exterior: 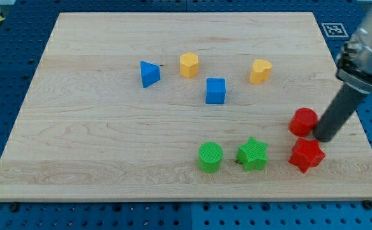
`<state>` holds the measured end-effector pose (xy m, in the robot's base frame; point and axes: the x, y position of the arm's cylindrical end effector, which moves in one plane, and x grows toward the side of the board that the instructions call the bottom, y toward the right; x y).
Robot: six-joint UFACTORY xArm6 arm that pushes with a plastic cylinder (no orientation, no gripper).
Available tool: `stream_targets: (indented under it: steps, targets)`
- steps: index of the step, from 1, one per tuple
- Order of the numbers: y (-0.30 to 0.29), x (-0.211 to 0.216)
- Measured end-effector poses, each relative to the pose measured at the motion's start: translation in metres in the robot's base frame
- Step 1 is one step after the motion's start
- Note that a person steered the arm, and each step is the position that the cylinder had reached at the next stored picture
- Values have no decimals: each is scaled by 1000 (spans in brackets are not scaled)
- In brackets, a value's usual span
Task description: Move the yellow heart closure to the blue cube
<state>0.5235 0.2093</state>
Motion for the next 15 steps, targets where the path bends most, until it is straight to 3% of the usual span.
stream_targets:
  steps: [2,3,4,5,7,11,15]
  targets:
    - [-45,-11]
    - [-4,1]
    - [39,-16]
    - [41,-74]
    - [-30,-168]
    - [-76,-167]
    - [-72,-160]
